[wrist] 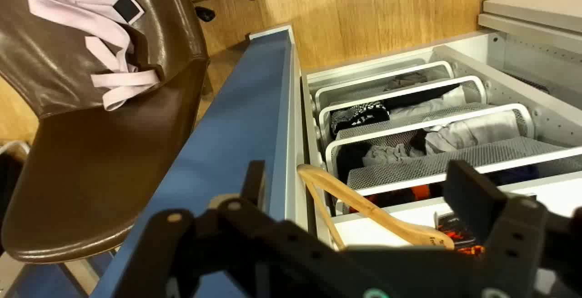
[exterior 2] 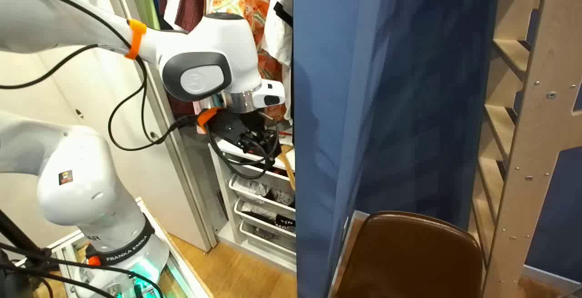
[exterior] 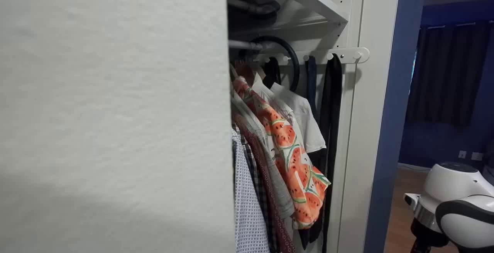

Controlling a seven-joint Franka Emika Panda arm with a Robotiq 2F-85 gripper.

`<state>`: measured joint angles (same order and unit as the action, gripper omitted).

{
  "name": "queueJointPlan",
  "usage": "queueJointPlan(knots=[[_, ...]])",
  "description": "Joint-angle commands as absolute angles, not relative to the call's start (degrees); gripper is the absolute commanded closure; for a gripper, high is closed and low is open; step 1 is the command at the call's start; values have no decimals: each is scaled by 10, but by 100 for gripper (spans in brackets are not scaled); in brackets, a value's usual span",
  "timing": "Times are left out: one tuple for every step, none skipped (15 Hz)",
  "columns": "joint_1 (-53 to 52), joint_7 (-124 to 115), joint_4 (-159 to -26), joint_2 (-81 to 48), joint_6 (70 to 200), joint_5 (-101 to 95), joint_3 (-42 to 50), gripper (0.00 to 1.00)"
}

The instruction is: Hang two shirts on the first and second hooks, respectively

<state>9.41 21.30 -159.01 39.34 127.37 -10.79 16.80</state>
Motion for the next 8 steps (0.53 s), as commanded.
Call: queueJointPlan(knots=[[98,215,-1589,392,1272,-104,164,0],[98,215,-1589,392,1272,-104,164,0],[98,215,-1589,391,1272,-104,164,0],[98,215,-1589,391,1272,-104,164,0],[98,215,-1589,391,1272,-104,164,0],[100,208,-1589,395,1278,-102,163,0],[95,209,-1589,413,1288,-100,158,0],[91,209,-1586,435,1292,-104,147,0]])
